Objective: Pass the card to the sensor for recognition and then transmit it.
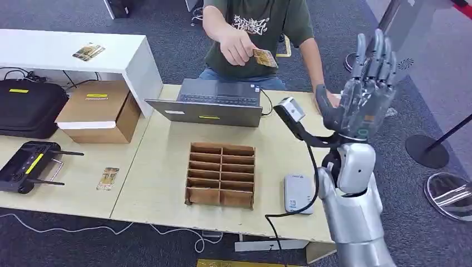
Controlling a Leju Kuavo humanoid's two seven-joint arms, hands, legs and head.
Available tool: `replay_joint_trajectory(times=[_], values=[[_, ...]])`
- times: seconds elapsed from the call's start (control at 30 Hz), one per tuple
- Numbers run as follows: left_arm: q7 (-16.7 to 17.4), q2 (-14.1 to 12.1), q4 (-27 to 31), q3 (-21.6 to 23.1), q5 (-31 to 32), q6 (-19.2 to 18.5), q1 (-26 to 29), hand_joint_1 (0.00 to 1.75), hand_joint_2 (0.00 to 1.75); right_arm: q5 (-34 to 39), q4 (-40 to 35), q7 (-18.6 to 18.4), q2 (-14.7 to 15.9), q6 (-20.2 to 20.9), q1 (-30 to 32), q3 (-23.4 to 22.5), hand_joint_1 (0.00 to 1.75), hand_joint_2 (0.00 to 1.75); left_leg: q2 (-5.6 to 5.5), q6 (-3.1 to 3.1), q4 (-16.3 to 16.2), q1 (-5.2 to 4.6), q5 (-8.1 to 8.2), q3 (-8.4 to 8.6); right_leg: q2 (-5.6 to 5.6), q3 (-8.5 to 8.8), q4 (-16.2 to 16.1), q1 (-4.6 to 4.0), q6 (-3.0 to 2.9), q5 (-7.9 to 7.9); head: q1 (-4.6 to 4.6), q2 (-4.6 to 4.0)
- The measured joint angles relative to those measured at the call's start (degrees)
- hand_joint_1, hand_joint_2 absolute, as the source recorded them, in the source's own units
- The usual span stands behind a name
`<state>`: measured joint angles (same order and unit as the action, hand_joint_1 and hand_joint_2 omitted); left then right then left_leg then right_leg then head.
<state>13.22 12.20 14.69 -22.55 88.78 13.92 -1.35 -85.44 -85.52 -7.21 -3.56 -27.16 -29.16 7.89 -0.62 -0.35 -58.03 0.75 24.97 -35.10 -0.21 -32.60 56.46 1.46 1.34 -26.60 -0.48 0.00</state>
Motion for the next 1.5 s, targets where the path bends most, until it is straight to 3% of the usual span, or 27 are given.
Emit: replay_joint_trajectory(times=[0.27, 0.6, 1.0, 1.5], values=[[0.46, -0.39, -0.26, 1.64, 0.00, -0.42, -0.17, 0.00, 0.00, 0.09, 17.44, -1.20, 0.09, 5.96, -14.25, 3.91, 0.00, 1.75, -0.04, 0.04, -0.02, 0.00, -0.06, -0.03, -0.06, 0.00, 0.00, 0.00, 0.04, 0.03, 0.02, 0.00], [0.61, -0.61, -0.28, 2.97, 0.00, -1.29, -0.45, 0.00, 0.00, 0.20, 29.39, -1.22, -0.13, 7.58, -22.89, 6.42, 0.00, 1.75, -0.04, 0.04, -0.02, -0.02, -0.06, -0.04, -0.06, -0.01, 0.00, 0.01, 0.04, 0.03, 0.00, 0.00], [0.74, -0.87, -0.61, 3.43, 0.00, -1.94, -0.79, 0.00, 0.00, 0.37, 33.35, -0.50, -0.09, 6.88, -24.52, 7.10, 0.00, 1.75, -0.03, 0.04, -0.04, -0.02, -0.06, -0.03, -0.06, -0.03, 0.00, 0.01, 0.04, 0.03, 0.00, 0.00], [0.96, -1.01, -0.63, 3.43, -0.04, -2.45, -0.82, 0.00, 0.00, 0.76, 32.34, -0.50, 2.71, 6.40, -23.01, 7.06, 0.00, 1.75, -0.03, 0.04, -0.06, -0.02, -0.06, -0.03, -0.04, -0.04, -0.01, 0.01, 0.04, 0.03, 0.00, 0.00]])
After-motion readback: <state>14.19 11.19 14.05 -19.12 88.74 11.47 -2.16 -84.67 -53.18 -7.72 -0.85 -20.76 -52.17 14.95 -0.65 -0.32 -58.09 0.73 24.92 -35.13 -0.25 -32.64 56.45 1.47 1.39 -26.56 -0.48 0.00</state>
